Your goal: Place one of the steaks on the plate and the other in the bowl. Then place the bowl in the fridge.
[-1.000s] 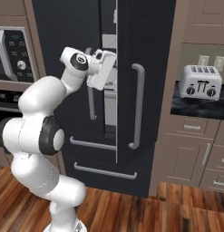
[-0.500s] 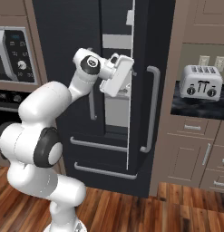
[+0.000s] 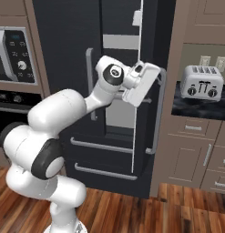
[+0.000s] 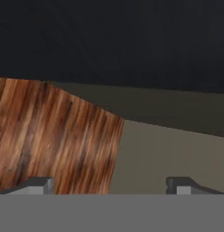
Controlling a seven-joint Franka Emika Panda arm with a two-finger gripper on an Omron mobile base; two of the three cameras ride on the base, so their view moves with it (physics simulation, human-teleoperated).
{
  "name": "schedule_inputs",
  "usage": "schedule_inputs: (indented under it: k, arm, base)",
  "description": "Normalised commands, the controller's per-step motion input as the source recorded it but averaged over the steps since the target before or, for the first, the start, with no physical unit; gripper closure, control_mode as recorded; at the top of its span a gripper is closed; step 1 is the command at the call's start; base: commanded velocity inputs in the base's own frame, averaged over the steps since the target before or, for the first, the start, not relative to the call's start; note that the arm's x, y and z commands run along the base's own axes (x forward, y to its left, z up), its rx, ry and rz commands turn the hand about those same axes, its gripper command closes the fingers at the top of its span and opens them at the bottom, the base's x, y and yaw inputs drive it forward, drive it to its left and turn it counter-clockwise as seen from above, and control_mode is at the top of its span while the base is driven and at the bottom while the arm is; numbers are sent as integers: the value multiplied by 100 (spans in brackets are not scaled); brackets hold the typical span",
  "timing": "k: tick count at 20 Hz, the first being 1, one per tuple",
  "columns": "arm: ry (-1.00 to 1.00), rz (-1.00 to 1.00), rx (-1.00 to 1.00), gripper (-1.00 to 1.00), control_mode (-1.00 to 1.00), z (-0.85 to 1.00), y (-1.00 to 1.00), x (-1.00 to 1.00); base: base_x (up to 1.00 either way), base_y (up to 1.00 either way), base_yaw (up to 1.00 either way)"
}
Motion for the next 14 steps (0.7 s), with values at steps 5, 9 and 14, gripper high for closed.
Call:
schedule_inputs:
  k: [5, 9, 14]
  arm:
    - [-19, 9, -1, -100, -100, 41, 62, -100]
    - [-24, 1, 1, -100, -100, 10, 100, -79]
    - [-44, 0, 19, -100, -100, 0, 100, -35]
  base:
    - [0, 0, 0]
    - [0, 0, 0]
    - [0, 0, 0]
